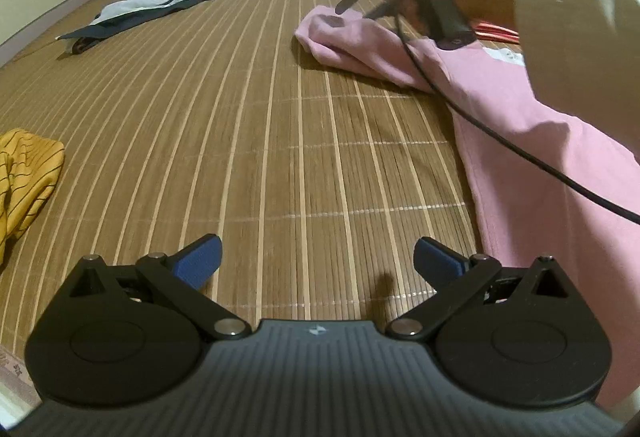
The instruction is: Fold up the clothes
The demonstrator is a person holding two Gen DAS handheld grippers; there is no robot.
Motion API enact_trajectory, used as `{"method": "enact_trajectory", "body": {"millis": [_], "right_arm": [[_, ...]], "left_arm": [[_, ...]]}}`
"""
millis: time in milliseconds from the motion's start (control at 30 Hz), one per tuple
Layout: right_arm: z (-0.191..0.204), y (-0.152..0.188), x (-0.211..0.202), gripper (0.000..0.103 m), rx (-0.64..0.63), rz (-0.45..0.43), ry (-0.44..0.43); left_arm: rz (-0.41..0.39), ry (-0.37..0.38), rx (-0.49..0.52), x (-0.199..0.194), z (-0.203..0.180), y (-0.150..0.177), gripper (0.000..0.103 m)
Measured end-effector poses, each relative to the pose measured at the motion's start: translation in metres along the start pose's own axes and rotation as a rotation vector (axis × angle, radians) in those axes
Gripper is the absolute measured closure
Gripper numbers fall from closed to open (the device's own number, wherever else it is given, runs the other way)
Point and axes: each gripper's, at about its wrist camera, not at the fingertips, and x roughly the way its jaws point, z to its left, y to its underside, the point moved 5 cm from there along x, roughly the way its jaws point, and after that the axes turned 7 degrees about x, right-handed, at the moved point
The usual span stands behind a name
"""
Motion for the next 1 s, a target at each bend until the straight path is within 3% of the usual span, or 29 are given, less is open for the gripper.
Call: {"method": "enact_trajectory", "body": {"millis": [33, 133, 167, 200, 300, 433, 533, 633, 700, 933, 967, 1000], "right_arm": [[0.000, -0.002, 0.003, 0.056, -0.004, -0.018, -0.004], [0.000, -0.002, 0.010, 0.078, -0.049, -0.049, 0.012], [-0.002, 0.000, 0.012, 0.093, -0.058, -0.050, 0.004], [-0.003, 0.003, 0.011, 0.100, -0.063, -0.047, -0.009], [0.006, 0.010, -0.005, 0.101, -0.071, -0.039, -0.095], [0.046, 0.017, -0.050, 0.101, -0.042, 0.011, -0.344], [0.086, 0.032, -0.094, 0.101, -0.120, 0.041, -0.480], [0.104, 0.041, -0.118, 0.101, -0.174, 0.055, -0.532], [0.113, 0.062, -0.120, 0.101, -0.193, 0.145, -0.561], [0.158, 0.176, -0.104, 0.098, -0.386, 0.405, -0.621], [0.163, 0.191, -0.102, 0.092, -0.405, 0.441, -0.621], [0.168, 0.205, -0.101, 0.079, -0.421, 0.474, -0.623]], "left_arm": [[0.003, -0.003, 0.002, 0.001, 0.000, 0.000, 0.000], [0.002, -0.012, 0.008, 0.003, 0.000, 0.000, 0.000], [-0.001, -0.025, 0.001, 0.003, 0.003, 0.000, 0.000], [-0.004, -0.038, -0.010, 0.002, 0.005, 0.001, 0.000], [-0.020, -0.072, -0.079, -0.002, 0.018, 0.001, 0.000], [-0.031, -0.113, -0.156, -0.007, 0.033, 0.002, 0.000], [-0.032, -0.133, -0.186, -0.011, 0.038, 0.005, 0.000], [-0.050, -0.135, -0.178, -0.020, 0.039, 0.008, 0.000], [-0.047, -0.160, -0.191, -0.022, 0.045, 0.010, 0.000], [-0.027, -0.182, -0.257, -0.029, 0.067, 0.016, 0.000], [-0.025, -0.184, -0.253, -0.030, 0.068, 0.016, 0.000], [-0.025, -0.189, -0.254, -0.030, 0.069, 0.017, 0.000]]}}
